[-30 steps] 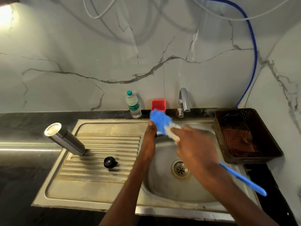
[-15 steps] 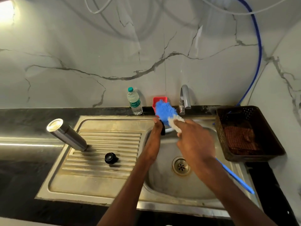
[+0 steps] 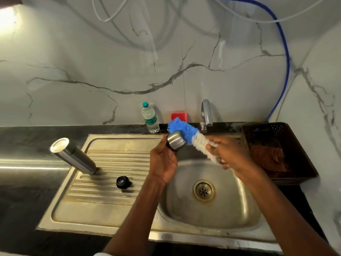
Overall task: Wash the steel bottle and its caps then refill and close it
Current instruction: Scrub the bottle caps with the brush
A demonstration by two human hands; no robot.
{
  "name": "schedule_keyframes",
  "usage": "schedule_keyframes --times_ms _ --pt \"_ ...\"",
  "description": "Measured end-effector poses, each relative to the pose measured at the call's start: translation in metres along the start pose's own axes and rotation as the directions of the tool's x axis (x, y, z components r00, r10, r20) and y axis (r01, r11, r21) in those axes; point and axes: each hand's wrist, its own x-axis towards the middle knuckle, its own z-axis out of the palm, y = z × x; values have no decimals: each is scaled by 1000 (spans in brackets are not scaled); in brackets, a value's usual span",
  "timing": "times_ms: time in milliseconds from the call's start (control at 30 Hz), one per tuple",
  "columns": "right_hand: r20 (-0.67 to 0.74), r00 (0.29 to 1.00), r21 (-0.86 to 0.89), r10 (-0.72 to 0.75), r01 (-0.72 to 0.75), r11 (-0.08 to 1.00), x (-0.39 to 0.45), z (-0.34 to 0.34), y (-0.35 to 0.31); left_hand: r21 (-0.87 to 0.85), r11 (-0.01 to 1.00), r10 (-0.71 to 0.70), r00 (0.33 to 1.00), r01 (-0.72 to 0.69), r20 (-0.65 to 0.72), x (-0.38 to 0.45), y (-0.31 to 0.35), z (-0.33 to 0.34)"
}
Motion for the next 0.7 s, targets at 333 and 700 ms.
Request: schedule_keyframes --times_ms 333,700 --pt "508 831 688 227 -550 473 -24 41 45 347 929 177 979 -131 -103 3 -17 4" --pt "492 828 682 268 -558 473 -31 52 32 611 750 298 954 -253 29 3 -32 0"
